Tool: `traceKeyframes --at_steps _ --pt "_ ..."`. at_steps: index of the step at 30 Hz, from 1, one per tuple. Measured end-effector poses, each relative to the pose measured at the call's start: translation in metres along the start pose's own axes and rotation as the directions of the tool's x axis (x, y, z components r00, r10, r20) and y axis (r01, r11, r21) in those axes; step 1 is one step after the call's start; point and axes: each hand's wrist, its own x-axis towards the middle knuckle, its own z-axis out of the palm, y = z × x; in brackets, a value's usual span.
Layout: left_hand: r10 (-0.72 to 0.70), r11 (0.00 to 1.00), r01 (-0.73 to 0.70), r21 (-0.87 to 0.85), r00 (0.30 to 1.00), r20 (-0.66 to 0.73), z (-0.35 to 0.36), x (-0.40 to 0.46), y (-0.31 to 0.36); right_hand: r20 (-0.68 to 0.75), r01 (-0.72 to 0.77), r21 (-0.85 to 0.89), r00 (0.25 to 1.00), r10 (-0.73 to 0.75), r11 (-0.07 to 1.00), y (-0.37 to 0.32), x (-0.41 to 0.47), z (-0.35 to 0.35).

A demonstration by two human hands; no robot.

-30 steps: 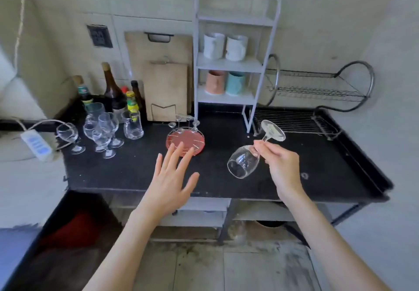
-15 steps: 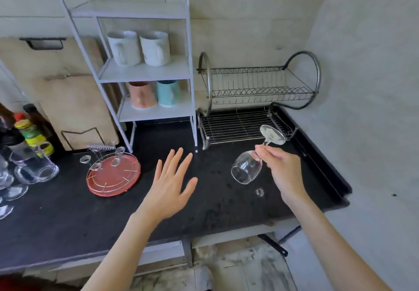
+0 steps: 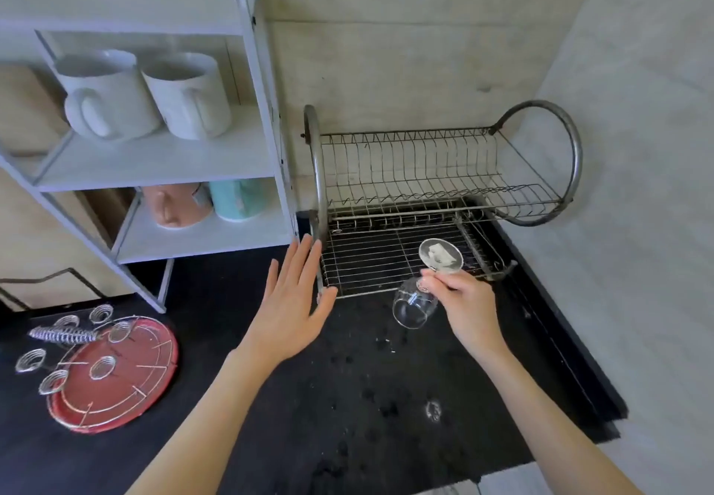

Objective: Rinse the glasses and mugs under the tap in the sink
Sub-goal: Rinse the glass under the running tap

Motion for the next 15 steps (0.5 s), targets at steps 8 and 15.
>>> traceKeyframes --at_steps 8,15 --pt "-0.196 0.979 0.184 0.083 0.964 0.179 0.064 0.004 -0.023 0.224 0.425 -0.451 0.905 -0.361 0.785 0.080 0.050 0.048" --pt "-0.264 0.963 0.241 0.118 0.930 0.255 0.100 0.014 -0.021 0.254 0.543 -0.469 0.838 -0.482 0.697 0.094 0.085 0.061"
